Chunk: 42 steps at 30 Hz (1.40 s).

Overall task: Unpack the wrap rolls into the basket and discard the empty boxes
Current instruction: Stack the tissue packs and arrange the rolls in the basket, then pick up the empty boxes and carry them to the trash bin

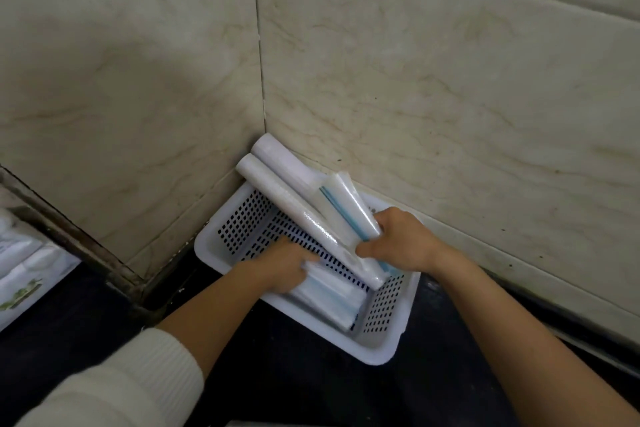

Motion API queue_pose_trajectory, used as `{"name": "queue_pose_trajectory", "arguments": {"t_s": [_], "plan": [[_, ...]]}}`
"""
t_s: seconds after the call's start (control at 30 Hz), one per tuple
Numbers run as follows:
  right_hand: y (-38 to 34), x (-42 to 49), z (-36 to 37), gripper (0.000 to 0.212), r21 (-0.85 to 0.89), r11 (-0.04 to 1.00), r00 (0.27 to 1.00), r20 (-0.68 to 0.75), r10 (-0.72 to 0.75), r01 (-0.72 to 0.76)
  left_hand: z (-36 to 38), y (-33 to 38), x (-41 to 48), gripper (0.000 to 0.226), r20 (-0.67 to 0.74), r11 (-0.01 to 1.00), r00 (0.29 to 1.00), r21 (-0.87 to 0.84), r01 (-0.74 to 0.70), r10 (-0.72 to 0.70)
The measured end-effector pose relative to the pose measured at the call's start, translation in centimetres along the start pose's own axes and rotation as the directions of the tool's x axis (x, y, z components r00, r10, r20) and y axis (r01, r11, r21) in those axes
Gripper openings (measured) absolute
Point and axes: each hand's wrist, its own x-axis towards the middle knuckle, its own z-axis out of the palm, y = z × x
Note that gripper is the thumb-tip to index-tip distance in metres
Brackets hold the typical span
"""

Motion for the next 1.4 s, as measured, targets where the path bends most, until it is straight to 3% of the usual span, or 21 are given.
{"name": "queue_pose_trajectory", "arguments": {"t_s": [0.1,0.13,0.2,0.23,0.3,0.33,0.37,0.43,0.53,0.67,0.77,0.87,1.0,1.17,1.23,1.3,1.4], "plan": [[-0.9,0.2,1.0,0.021,-0.011,1.000,0.999,0.050,-0.020,0.021,0.2,0.1,-0.9,0.044,0.051,0.984,0.994,-0.158,-0.085,0.095],[-1.2,0.3,1.6,0.020,-0.012,1.000,0.998,0.066,-0.023,0.024,-0.1,-0.2,-1.3,0.040,0.004,0.978,0.996,-0.188,-0.089,0.092],[-2.0,0.6,3.0,0.025,-0.038,0.999,0.995,0.094,-0.030,0.033,-1.1,-1.2,-2.2,0.029,-0.264,0.965,0.965,-0.255,-0.066,-0.004],[-2.3,0.9,3.8,0.029,-0.064,0.997,0.993,0.111,-0.035,0.042,-1.6,-1.9,-2.8,0.029,-0.462,0.963,0.883,-0.265,-0.049,-0.083],[-3.4,1.6,5.5,0.036,-0.125,0.990,0.987,0.156,-0.044,0.063,-2.2,-3.4,-4.3,0.034,-0.774,0.966,0.622,-0.235,-0.110,-0.117],[-4.0,2.1,6.4,0.038,-0.145,0.987,0.984,0.174,-0.046,0.072,-2.3,-3.9,-5.0,0.038,-0.841,0.967,0.537,-0.186,-0.173,-0.066],[-4.7,2.6,7.4,0.038,-0.162,0.984,0.981,0.187,-0.045,0.076,-2.1,-4.2,-5.6,0.041,-0.861,0.967,0.508,-0.123,-0.225,0.009],[-6.1,3.7,9.1,0.036,-0.215,0.974,0.978,0.205,-0.029,0.074,-1.5,-4.8,-5.8,0.039,-0.809,0.959,0.557,0.029,-0.281,0.188],[-7.0,4.6,11.2,0.029,-0.251,0.962,0.970,0.240,-0.049,0.111,-0.9,-5.3,-4.9,0.032,-0.604,0.956,0.742,0.164,-0.243,0.292],[-5.9,4.4,11.3,0.049,-0.222,0.958,0.977,0.151,-0.151,0.183,-1.4,-5.2,-3.5,0.032,-0.352,0.970,0.924,0.231,-0.073,0.153],[-5.0,3.6,10.3,0.042,-0.224,0.944,0.969,0.107,-0.222,0.241,-2.0,-4.3,-2.8,0.033,-0.183,0.961,0.982,0.277,0.017,0.035],[-4.7,2.2,9.2,0.042,-0.164,0.947,0.961,0.060,-0.270,0.277,-2.0,-3.6,-3.3,0.032,-0.297,0.986,0.953,0.169,-0.002,0.053],[-4.8,-0.2,7.9,0.043,-0.082,0.966,0.967,-0.038,-0.250,0.247,-0.8,-3.2,-6.2,0.040,-0.531,0.992,0.838,0.041,-0.121,0.124],[-5.1,-6.0,8.1,0.052,0.077,0.959,0.954,-0.152,-0.259,0.273,2.2,-3.2,-13.3,0.043,-0.805,0.987,0.583,0.023,-0.160,0.113],[-4.6,-8.9,9.0,0.048,0.120,0.959,0.953,-0.193,-0.232,0.258,4.4,-4.0,-16.6,0.039,-0.851,0.992,0.524,-0.026,-0.121,0.042],[-3.8,-11.9,10.5,0.046,0.142,0.960,0.960,-0.184,-0.213,0.240,7.4,-5.6,-19.7,0.041,-0.849,0.993,0.525,-0.108,-0.047,-0.068],[-2.2,-15.7,12.9,0.057,0.087,0.978,0.979,-0.096,-0.180,0.189,12.3,-8.2,-23.5,0.060,-0.745,0.960,0.606,-0.222,0.170,-0.279]]}}
